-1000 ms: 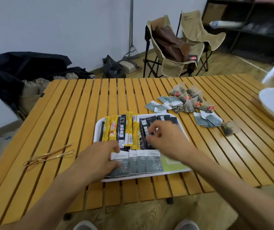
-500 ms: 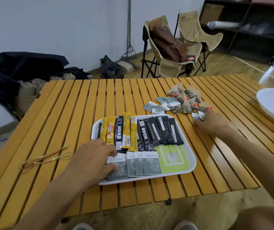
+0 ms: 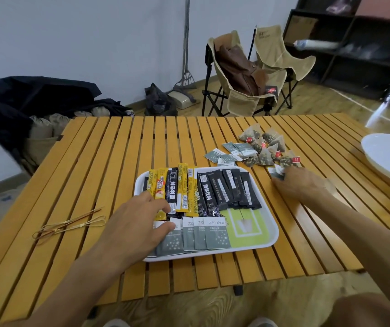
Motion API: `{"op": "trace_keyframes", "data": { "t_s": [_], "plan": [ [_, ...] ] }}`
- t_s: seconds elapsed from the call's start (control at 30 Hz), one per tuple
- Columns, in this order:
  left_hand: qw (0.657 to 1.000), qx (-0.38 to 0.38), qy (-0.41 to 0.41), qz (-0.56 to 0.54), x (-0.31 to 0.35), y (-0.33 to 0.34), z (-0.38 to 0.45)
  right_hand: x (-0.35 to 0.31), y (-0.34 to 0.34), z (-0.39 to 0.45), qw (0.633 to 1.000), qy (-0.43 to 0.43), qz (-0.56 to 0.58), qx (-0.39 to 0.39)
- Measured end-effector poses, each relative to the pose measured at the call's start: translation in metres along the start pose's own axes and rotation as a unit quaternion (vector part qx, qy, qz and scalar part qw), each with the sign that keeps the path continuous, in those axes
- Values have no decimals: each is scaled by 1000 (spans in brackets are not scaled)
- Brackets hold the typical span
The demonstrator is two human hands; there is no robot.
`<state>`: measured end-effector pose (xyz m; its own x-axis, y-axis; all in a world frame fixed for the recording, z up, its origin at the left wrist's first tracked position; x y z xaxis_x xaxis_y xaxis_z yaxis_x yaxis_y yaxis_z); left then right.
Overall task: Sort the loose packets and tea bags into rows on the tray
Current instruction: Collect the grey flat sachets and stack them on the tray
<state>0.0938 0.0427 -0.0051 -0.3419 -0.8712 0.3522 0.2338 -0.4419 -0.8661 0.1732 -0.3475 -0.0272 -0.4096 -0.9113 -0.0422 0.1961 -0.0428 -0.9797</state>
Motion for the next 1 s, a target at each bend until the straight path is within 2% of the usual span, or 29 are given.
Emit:
{"op": "trace_keyframes", "data": {
  "t_s": [0.13,0.2,0.27,0.33,0.43,0.53,0.6,0.73,0.9,1.0],
  "plan": [
    [1000,9,4,-6,1,-1,2,6,0,-11,997,-19,64,-33],
    [1000,9,5,-7,3,-1,3,9,-5,-10,990,22,139,24],
    [1000,6,8,-10,5,0,3,12,-11,-5,982,69,162,64],
    [1000,4,6,-13,5,2,3,13,-11,0,988,82,126,17],
    [1000,3,2,-18,4,3,2,7,-6,5,993,55,66,-79],
    [1000,2,4,-22,3,4,2,5,-4,12,992,25,54,-112],
    [1000,0,6,-30,3,5,2,5,-3,15,987,35,80,-134],
    [999,-5,12,-34,4,6,1,1,-7,18,980,57,139,-134],
    [999,-20,10,-32,5,7,0,-4,-7,14,987,26,125,-100],
    [999,-24,9,-35,6,6,-1,-4,-5,10,981,42,137,-129]
  ]
}}
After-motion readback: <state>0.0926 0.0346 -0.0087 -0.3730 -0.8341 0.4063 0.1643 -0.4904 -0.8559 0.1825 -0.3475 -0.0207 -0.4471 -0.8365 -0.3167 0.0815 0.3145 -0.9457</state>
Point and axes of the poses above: each hand's wrist, its own z-axis towards the middle knuckle, its own y-axis out of the palm, x = y × z, the point moved 4 cm from there along z, towards the middle knuckle, and after that the axes turned 15 degrees about x, right-handed, at the moved point
